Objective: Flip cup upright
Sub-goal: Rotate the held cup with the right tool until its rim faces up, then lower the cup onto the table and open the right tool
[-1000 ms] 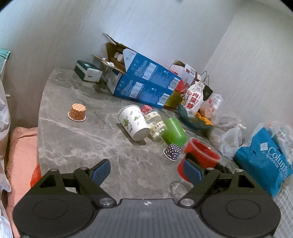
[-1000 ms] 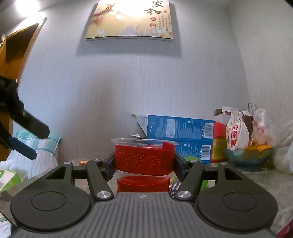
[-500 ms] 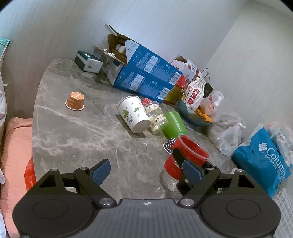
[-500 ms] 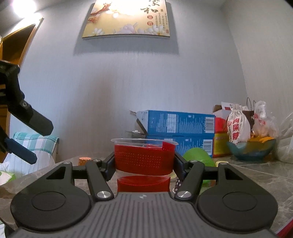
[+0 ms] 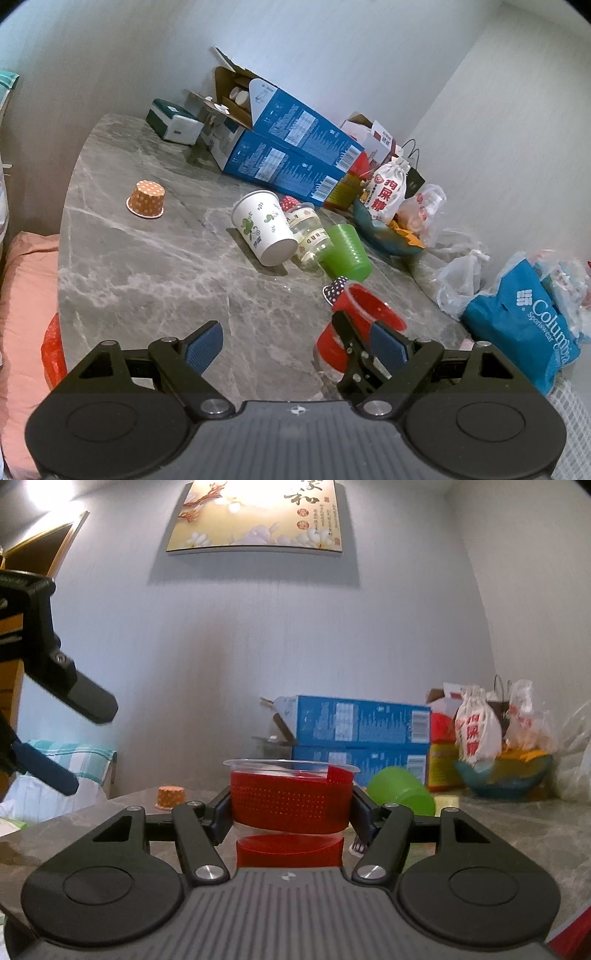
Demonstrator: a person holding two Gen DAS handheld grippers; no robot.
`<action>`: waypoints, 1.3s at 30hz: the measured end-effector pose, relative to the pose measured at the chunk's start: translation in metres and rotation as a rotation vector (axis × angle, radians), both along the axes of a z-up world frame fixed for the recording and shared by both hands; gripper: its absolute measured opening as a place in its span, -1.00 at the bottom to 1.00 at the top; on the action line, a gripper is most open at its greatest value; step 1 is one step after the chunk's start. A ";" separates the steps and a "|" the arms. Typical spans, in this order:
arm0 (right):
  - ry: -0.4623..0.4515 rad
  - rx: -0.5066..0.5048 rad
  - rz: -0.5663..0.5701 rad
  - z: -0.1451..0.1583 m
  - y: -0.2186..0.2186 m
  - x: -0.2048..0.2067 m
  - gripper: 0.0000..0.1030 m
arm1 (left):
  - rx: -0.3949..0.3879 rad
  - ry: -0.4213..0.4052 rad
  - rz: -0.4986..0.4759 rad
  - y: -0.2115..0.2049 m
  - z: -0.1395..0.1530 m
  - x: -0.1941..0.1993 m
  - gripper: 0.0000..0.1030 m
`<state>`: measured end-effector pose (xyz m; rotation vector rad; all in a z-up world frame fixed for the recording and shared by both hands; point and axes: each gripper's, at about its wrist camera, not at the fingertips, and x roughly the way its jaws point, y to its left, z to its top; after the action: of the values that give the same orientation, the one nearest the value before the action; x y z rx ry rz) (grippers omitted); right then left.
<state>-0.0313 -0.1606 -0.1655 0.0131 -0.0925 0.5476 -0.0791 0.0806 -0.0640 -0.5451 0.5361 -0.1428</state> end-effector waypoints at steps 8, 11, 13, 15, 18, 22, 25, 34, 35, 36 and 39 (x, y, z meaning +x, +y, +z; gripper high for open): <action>-0.005 0.001 0.013 -0.003 0.002 -0.002 0.51 | -0.002 0.006 0.002 -0.001 -0.002 0.000 0.73; 0.006 -0.006 0.028 -0.002 0.001 -0.002 0.83 | 0.000 0.013 0.003 -0.002 -0.003 0.000 0.73; 0.018 -0.020 0.040 0.001 0.002 -0.002 0.98 | 0.002 0.014 0.003 -0.003 -0.003 -0.001 0.73; 0.022 -0.023 0.059 0.004 -0.002 -0.007 0.98 | 0.020 0.013 0.004 -0.005 -0.003 -0.003 0.73; 0.037 -0.022 0.067 0.014 -0.015 -0.020 0.98 | 0.130 -0.009 0.035 -0.014 0.001 -0.009 0.87; 0.122 0.018 0.089 0.052 -0.044 -0.034 0.98 | 0.309 -0.021 0.045 -0.036 0.015 -0.013 1.00; 0.247 -0.025 0.088 0.091 -0.058 -0.037 0.98 | 0.384 -0.034 0.033 -0.053 0.031 -0.016 1.00; 0.479 -0.142 0.019 0.164 -0.081 -0.037 0.98 | 0.437 0.018 0.039 -0.075 0.068 -0.017 1.00; 0.483 -0.151 0.026 0.166 -0.080 -0.038 0.98 | 0.434 0.016 0.033 -0.076 0.071 -0.018 1.00; 0.485 -0.147 0.029 0.167 -0.080 -0.040 0.98 | 0.432 0.019 0.030 -0.077 0.073 -0.019 1.00; 0.531 -0.142 0.043 0.165 -0.081 -0.034 0.98 | 0.433 0.044 0.030 -0.080 0.075 -0.019 1.00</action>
<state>-0.0655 -0.2420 -0.0002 0.0223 0.4654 0.5776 -0.0981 0.0002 0.0113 -0.1344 0.5815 0.0160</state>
